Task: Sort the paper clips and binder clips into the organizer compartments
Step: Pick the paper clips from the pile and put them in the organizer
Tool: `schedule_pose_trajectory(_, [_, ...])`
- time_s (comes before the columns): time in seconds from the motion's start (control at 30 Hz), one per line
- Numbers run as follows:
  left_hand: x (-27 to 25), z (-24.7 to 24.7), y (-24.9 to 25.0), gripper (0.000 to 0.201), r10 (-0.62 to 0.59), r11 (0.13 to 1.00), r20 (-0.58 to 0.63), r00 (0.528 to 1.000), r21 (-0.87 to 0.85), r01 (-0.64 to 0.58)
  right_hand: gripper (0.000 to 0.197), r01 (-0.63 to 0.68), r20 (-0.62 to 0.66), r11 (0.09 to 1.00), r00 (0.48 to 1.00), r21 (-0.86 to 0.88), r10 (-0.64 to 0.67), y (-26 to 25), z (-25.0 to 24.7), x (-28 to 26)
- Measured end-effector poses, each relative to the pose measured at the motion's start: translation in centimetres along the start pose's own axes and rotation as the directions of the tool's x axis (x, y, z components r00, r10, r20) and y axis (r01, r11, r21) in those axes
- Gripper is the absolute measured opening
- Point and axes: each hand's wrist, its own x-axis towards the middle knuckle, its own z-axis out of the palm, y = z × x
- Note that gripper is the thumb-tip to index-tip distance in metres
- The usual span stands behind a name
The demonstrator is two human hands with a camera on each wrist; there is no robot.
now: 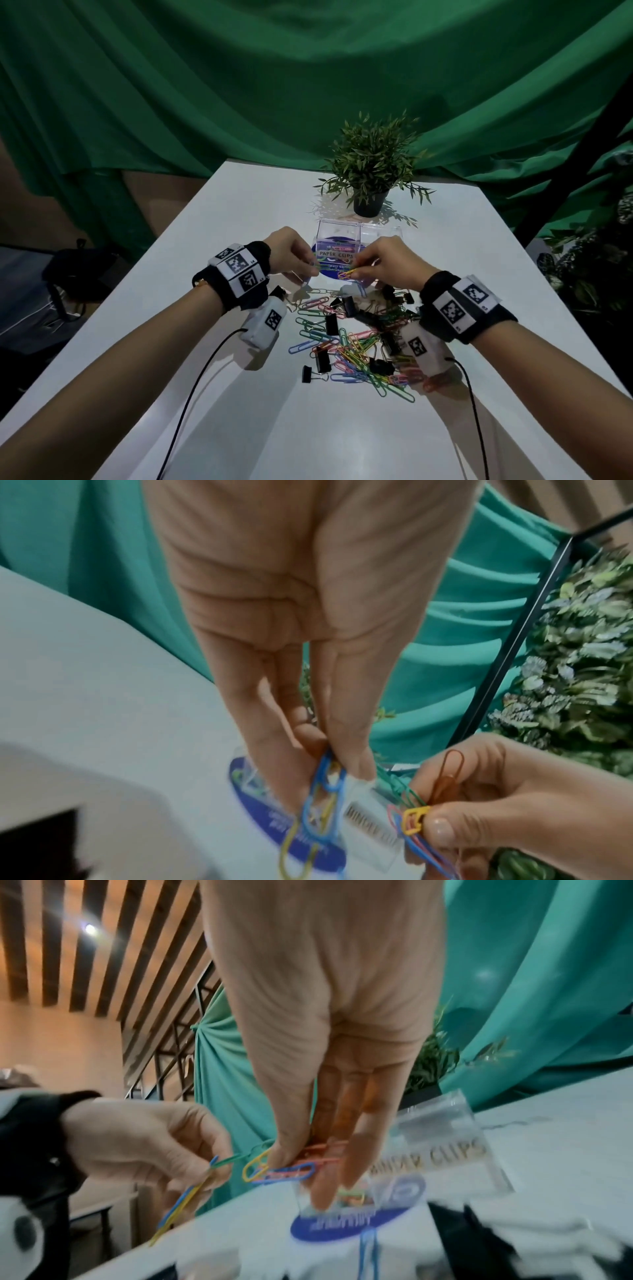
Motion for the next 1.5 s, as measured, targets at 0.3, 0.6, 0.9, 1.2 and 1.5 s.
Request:
schedule_pose_trajectory(0.3, [0.6, -2.0, 3.4, 0.015, 0.120, 0.990, 0.021, 0.992, -0.075, -0.119, 0.020, -0.053, -0.092, 0.962, 0.992, 0.269, 0.081, 0.2, -4.4, -1.7])
schedule_pose_trajectory(0.6, [3.4, -2.5, 4.4, 0.014, 0.152, 0.967, -0.339, 0.928, -0.143, -0.211, 0.019, -0.096, -0.196, 0.886, 0.959, 0.453, 0.204, 1.4, -5.0, -1.2])
schedule_pose_trajectory(0.9, [7.5, 0.0, 4.4, 0.009, 0.132, 0.975, -0.568, 0.813, -0.074, -0.211, 0.015, -0.051, -0.277, 0.883, 0.940, 0.466, 0.201, 0.5, -4.4, 0.3])
schedule_pose_trajectory(1.2, [6.3, 0.1, 4.1, 0.020, 0.164, 0.986, -0.458, 0.874, 0.071, -0.148, 0.012, -0.094, -0.443, 0.952, 0.869, 0.290, 0.221, 0.6, -3.1, 2.5])
schedule_pose_trajectory(1.5, [-0.6, -4.7, -0.9, 0.038, -0.171, 0.852, -0.350, 0.921, 0.416, 0.316, 0.018, -0.094, -0.417, 0.978, 0.909, -0.185, 0.008, -1.6, -0.4, 5.8])
